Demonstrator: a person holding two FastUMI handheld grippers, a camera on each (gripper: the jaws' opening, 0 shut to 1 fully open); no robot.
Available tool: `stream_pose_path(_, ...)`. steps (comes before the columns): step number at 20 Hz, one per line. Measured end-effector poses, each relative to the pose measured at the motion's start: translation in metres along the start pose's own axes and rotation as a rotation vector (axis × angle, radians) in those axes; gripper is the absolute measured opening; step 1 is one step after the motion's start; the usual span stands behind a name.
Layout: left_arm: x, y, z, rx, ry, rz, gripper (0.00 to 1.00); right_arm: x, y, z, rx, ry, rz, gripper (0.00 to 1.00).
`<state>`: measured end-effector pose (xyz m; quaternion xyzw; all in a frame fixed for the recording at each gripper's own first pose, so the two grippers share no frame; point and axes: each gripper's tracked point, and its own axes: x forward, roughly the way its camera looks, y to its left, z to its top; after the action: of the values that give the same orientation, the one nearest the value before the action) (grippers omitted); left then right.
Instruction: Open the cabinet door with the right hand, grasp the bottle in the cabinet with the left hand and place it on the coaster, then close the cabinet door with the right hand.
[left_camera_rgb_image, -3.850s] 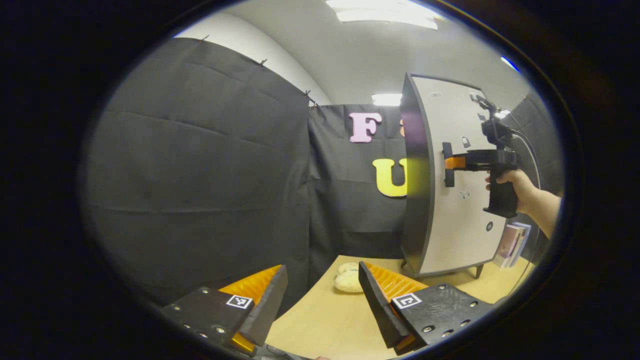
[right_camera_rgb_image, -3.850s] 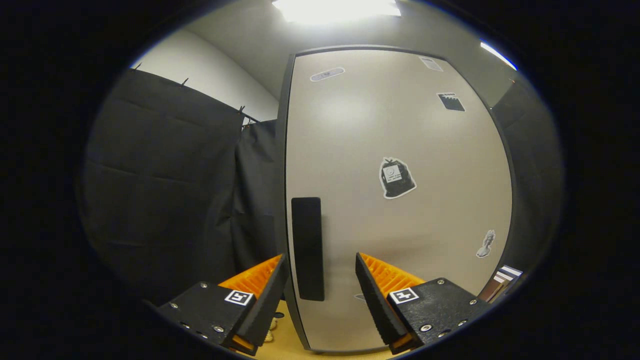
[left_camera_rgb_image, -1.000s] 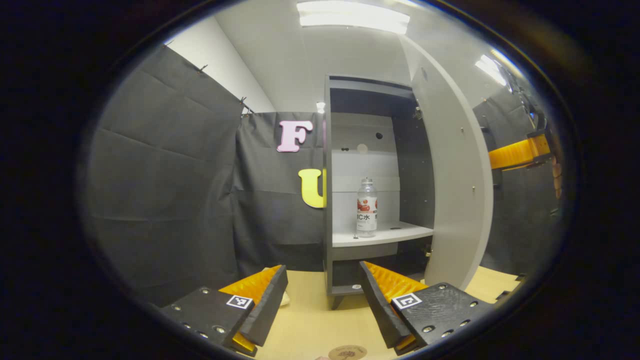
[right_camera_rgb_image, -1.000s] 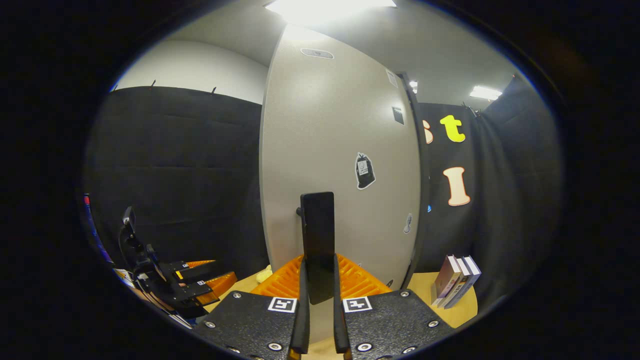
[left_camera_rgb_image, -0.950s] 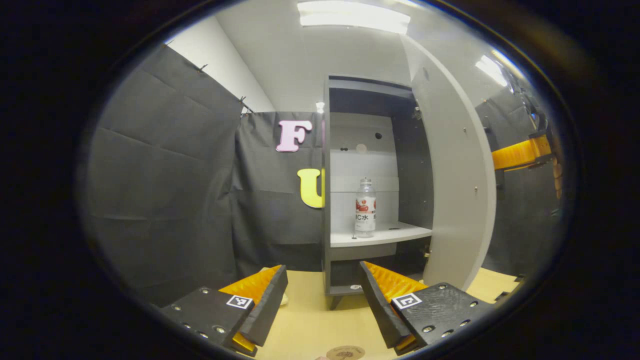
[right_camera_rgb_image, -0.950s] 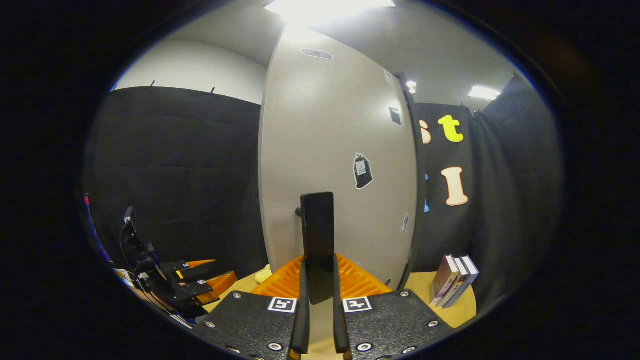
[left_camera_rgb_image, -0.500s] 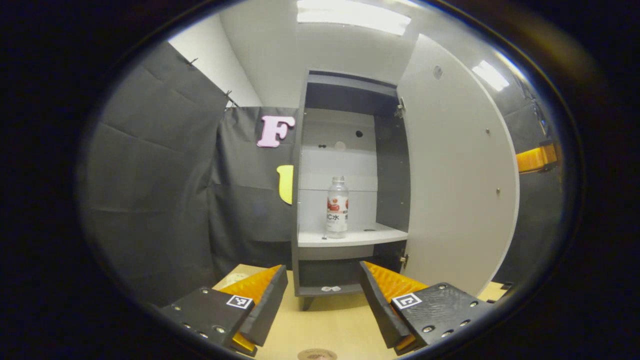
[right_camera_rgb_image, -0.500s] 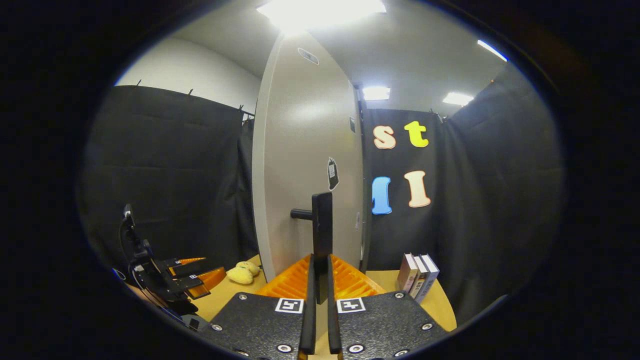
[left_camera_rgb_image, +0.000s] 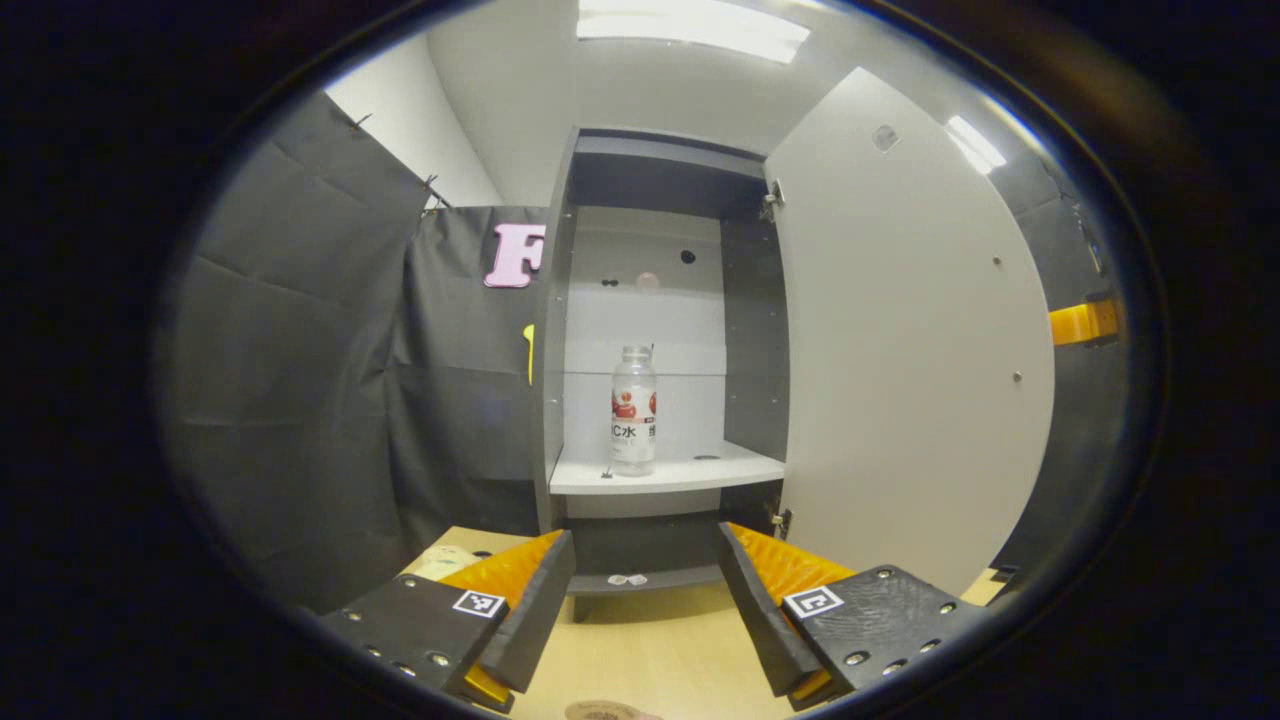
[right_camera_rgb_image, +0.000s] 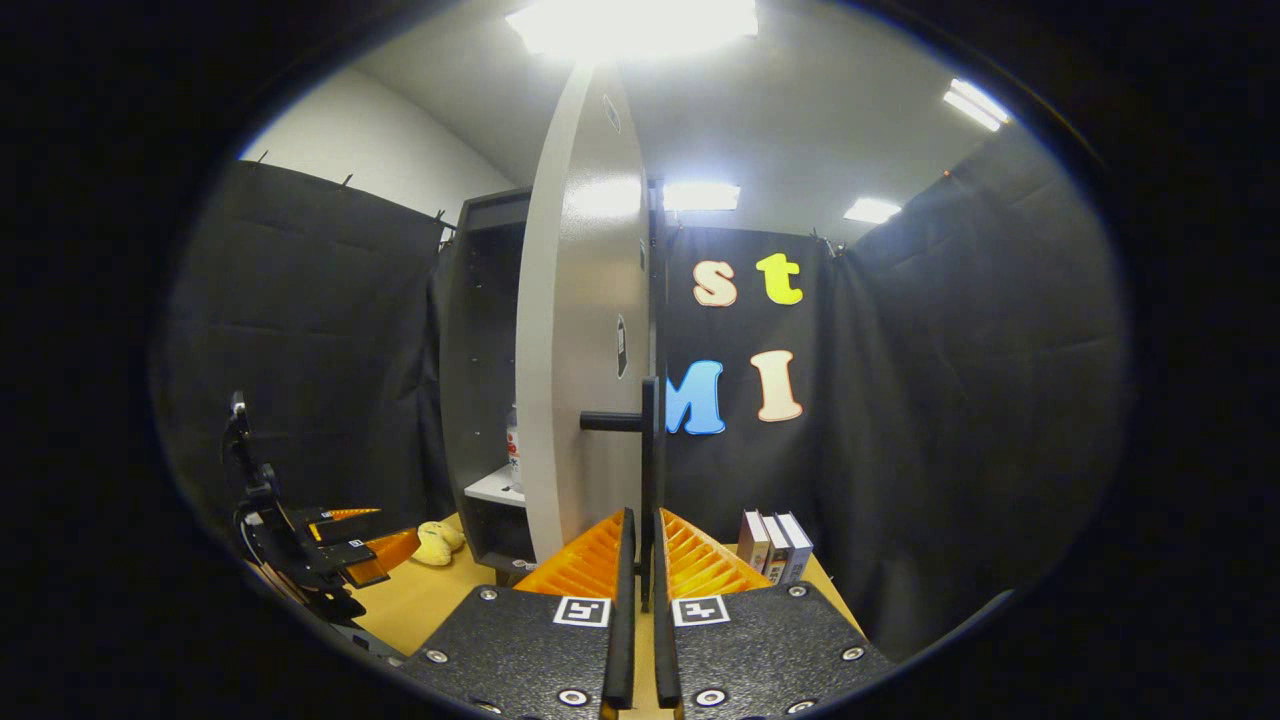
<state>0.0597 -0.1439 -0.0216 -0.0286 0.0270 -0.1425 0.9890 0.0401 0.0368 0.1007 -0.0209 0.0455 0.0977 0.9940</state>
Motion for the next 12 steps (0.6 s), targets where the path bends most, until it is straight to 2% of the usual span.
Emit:
stream_pose_path(2,0.01,-0.004,0.003,-0.002,-0.004,0.0,0.89,-0.001,-0.016,0.0,0.008,-0.003,-0.035,0.08)
stream_pose_path(3,0.013,-0.005,0.006,0.001,-0.009,0.0,0.86,-0.001,-0.019,-0.002,0.022,-0.005,-0.03,0.08)
stream_pose_path(4,0.018,-0.007,0.008,0.005,-0.014,-0.001,0.89,-0.003,-0.017,-0.002,0.046,-0.009,-0.01,0.08)
stream_pose_path(5,0.024,-0.007,0.012,0.01,-0.018,-0.001,0.86,-0.005,-0.016,0.0,0.063,-0.017,0.002,0.08)
stream_pose_path(7,0.039,-0.012,0.018,0.006,-0.023,-0.008,0.89,-0.013,-0.032,0.008,0.054,-0.038,-0.024,0.08)
stream_pose_path(9,0.057,-0.01,0.026,-0.003,-0.027,-0.009,0.85,-0.021,-0.05,0.012,0.036,-0.063,-0.068,0.11)
stream_pose_path(11,0.077,-0.008,0.031,-0.01,-0.03,-0.008,0.85,-0.03,-0.062,0.004,0.037,-0.064,-0.094,0.4)
stream_pose_path(12,0.087,-0.007,0.034,-0.006,-0.03,-0.007,0.89,-0.034,-0.07,-0.002,0.036,-0.058,-0.119,0.66)
